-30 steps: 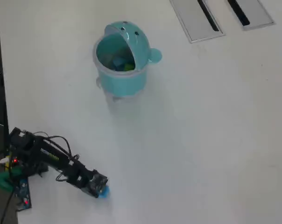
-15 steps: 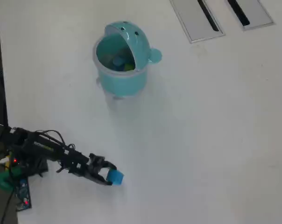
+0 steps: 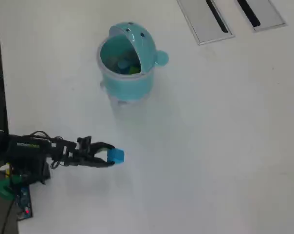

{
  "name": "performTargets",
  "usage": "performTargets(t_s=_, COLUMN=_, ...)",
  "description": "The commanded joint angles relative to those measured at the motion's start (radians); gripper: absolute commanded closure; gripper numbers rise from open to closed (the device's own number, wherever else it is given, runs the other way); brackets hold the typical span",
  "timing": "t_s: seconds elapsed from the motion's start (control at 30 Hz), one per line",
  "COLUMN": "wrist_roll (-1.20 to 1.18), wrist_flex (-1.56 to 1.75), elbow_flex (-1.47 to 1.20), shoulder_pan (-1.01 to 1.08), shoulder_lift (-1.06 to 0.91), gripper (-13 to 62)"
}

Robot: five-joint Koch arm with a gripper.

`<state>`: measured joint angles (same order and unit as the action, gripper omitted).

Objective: Grasp RGB lego blocks and put them in the bin one by one.

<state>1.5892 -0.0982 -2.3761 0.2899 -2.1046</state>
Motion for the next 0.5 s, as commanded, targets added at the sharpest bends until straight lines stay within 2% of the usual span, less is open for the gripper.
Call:
performTargets(t_s=0.0, wrist_roll=-0.012, wrist_flex=0.095, elbow_flex=0.043, shoulder_pan=-0.034, shoulder_lift=-0.057, gripper=34.3)
performTargets(t_s=0.47, wrist_roll=0.005, wrist_flex=0.167, elbow_flex=0.123, shoulder_pan=-0.357, shoulder_lift=-0.087, gripper=34.4)
